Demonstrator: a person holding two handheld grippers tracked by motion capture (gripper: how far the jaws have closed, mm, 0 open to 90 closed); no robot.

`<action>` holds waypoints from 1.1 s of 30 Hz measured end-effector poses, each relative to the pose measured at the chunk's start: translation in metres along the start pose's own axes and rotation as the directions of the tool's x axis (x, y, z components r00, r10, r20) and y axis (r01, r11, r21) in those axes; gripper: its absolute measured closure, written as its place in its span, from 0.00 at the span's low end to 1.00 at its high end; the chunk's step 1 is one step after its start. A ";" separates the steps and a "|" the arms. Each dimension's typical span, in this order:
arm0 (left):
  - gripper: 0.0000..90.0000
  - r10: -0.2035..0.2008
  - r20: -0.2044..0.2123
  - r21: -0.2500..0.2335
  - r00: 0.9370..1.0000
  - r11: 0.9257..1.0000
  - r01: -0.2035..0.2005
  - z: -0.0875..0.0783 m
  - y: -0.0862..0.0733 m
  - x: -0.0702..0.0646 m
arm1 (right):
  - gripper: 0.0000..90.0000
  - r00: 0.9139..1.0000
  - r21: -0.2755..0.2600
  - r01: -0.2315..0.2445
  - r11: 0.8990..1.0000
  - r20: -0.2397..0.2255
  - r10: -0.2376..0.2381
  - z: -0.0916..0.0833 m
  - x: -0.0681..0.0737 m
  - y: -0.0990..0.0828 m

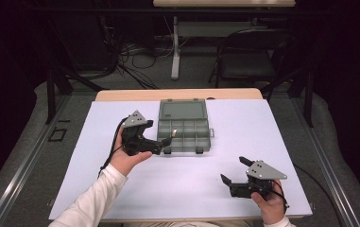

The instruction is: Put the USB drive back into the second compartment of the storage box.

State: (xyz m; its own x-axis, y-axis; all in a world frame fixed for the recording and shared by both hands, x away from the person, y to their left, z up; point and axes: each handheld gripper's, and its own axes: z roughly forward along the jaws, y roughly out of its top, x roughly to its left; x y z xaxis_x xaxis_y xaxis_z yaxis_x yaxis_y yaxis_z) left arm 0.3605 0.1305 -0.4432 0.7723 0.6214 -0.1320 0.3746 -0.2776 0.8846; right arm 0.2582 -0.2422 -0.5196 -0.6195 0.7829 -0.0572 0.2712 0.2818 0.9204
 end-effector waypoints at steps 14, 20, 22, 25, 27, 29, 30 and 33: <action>0.01 0.008 -0.038 -0.032 0.999 0.999 -0.009 -0.031 -0.051 -0.021 | 0.12 1.000 -0.006 -0.005 1.000 0.002 0.005 0.000 -0.001 0.001; 0.01 -0.013 -0.058 -0.056 0.998 0.998 0.010 -0.040 -0.069 -0.019 | 0.12 1.000 -0.005 -0.007 1.000 0.004 0.007 0.000 -0.001 0.001; 0.01 -0.016 -0.066 -0.065 0.998 0.998 0.012 -0.040 -0.075 -0.018 | 0.12 1.000 -0.004 -0.007 1.000 0.003 0.007 0.000 -0.001 0.001; 0.01 -0.013 -0.078 -0.076 0.997 0.997 0.007 -0.041 -0.084 -0.016 | 0.12 1.000 -0.003 -0.013 1.000 0.003 0.013 0.000 -0.002 0.000; 0.01 -0.020 -0.083 -0.086 0.996 0.996 0.013 -0.041 -0.089 -0.014 | 0.12 1.000 0.002 -0.010 1.000 0.002 0.010 0.001 -0.002 0.000; 0.01 -0.036 -0.087 -0.094 0.996 0.995 0.027 -0.040 -0.094 -0.012 | 0.12 1.000 0.006 -0.011 1.000 0.000 0.011 0.002 -0.002 -0.001; 0.01 -0.038 -0.091 -0.094 0.995 0.995 0.030 -0.040 -0.097 -0.011 | 0.12 1.000 0.005 -0.012 1.000 -0.002 0.012 0.002 -0.002 -0.001; 0.01 -0.024 -0.110 -0.088 0.994 0.996 0.015 -0.038 -0.105 -0.008 | 0.12 1.000 0.011 -0.005 1.000 -0.008 0.005 0.003 -0.002 -0.002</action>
State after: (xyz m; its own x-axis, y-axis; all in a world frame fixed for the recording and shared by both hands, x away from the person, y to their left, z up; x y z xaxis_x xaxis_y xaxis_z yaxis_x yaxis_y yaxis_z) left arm 0.2949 0.1828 -0.5181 0.7019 0.7047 -0.1035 0.3395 -0.2032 0.9184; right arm 0.2614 -0.2421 -0.5224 -0.6241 0.7797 -0.0496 0.2825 0.2844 0.9161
